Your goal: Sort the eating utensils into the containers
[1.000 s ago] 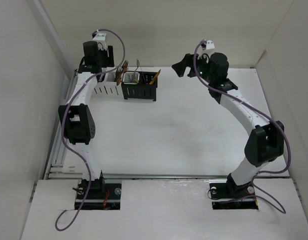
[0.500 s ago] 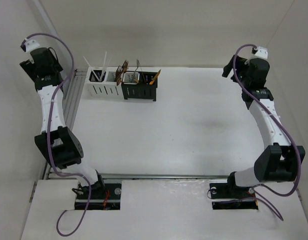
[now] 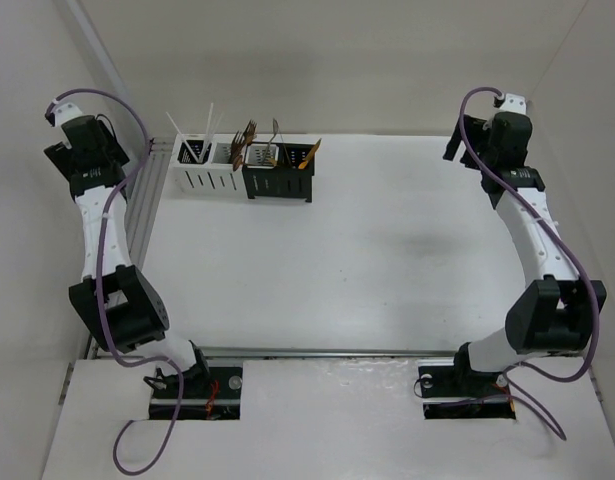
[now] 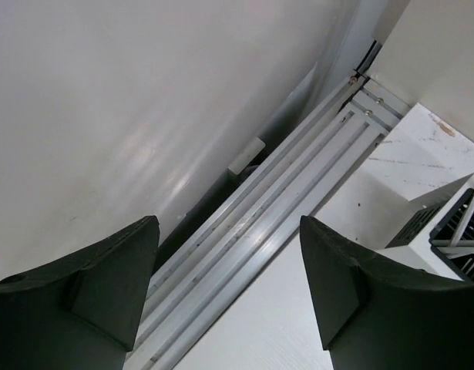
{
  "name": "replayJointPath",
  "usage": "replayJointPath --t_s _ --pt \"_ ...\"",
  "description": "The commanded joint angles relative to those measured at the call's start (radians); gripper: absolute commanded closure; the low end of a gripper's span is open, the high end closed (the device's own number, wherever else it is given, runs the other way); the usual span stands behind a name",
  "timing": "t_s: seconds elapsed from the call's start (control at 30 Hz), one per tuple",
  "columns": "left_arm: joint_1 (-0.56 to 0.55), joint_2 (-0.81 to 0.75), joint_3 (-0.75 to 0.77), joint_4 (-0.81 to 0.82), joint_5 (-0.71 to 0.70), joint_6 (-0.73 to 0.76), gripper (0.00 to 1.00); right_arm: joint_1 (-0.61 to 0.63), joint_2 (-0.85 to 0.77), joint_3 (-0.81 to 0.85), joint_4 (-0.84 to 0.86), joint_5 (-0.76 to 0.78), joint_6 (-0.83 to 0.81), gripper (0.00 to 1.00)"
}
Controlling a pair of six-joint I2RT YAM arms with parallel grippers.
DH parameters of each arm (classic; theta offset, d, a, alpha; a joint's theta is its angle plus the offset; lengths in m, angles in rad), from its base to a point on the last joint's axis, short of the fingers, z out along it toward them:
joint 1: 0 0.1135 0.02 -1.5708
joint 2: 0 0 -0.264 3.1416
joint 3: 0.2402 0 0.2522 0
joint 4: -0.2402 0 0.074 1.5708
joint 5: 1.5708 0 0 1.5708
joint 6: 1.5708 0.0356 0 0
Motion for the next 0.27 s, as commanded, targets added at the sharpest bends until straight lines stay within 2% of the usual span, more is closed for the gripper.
replayJointPath --t_s 0.0,0.23 --pt "0.004 -0.061 -0.026 0.041 0.02 -0.023 0.29 0.007 -0.016 0.039 -0.008 -0.015 -0.027 0.0" --pt "0.004 -0.07 -0.035 0.041 0.031 -0.023 0.29 0.007 -0.085 -0.029 0.074 -0.045 -0.05 0.0"
